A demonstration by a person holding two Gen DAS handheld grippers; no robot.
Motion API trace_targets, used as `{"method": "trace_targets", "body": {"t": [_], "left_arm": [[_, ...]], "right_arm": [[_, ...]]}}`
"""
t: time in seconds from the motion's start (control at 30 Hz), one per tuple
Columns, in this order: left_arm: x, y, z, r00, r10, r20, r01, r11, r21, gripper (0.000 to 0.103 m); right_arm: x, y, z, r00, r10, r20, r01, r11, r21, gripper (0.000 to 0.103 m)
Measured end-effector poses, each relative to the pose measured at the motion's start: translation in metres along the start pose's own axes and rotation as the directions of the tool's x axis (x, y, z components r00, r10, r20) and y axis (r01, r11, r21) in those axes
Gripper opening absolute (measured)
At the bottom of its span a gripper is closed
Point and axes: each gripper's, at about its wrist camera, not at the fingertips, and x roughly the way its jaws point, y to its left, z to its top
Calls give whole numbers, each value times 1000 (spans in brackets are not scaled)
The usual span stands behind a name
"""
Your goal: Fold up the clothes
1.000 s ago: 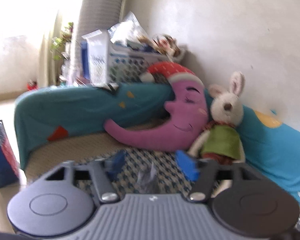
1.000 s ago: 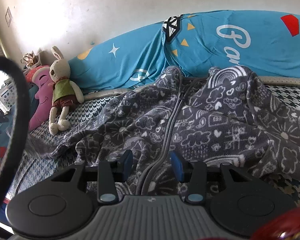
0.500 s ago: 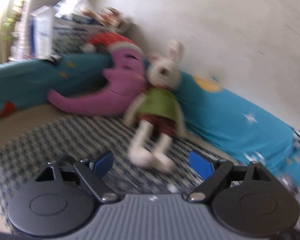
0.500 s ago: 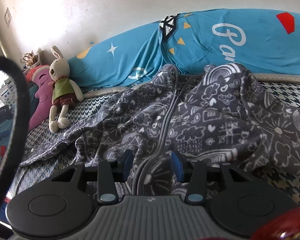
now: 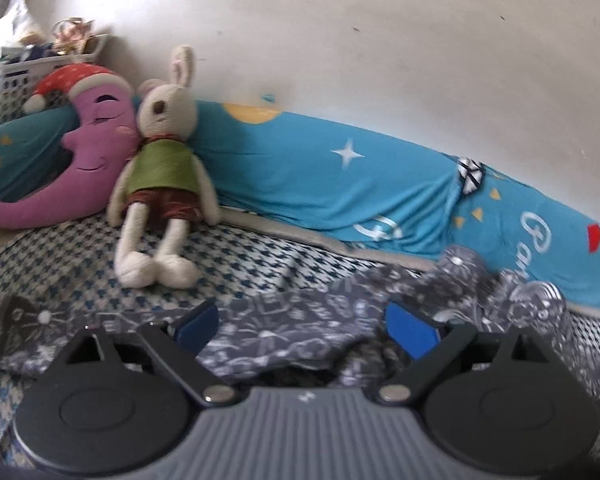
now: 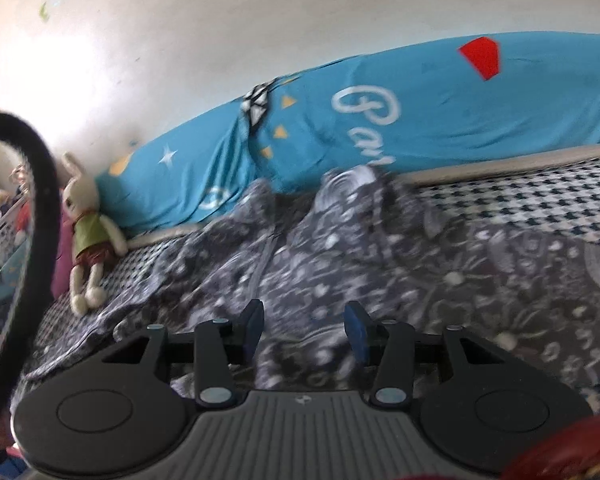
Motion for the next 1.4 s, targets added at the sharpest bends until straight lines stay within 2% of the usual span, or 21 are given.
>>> {"method": "trace_targets", "body": {"t": [0.1,0.37,0.43,0.7,1.1,1.17,1.23,1.33,1.4], "left_arm": [[7,-15,-2,999,-24,-29,25,1000,8,96],[23,-50,-6,993,-75,-95,75,997,-2,102],[26,-55,-7,988,-96,-117,94,995,-23,102],[34,-69,-12,973,-150,-175,139,988,-73,102],[55,-65,-16,958,-132,-254,103,987,-122,102],[58,-64,-18,955,-122,-268,92,988,-124,102],[61,-64,-19,952,-113,-285,80,989,-125,102],[66,-62,-22,945,-111,-307,69,987,-143,102],[69,-59,-22,942,-115,-315,65,984,-163,102]], "right_arm": [[4,-10,9,1000,-14,26,14,1000,9,52],[26,-28,27,996,-62,70,65,997,-45,55],[31,-32,30,993,-72,91,77,995,-55,65],[60,-43,47,986,-66,151,82,991,-105,77],[110,-57,51,997,-29,75,32,999,-38,79],[116,-57,50,998,-25,54,27,999,-32,73],[123,-57,48,999,-37,23,38,999,-21,32],[124,-61,47,997,-76,27,75,997,22,16],[119,-66,48,992,-118,52,114,991,67,13]]}}
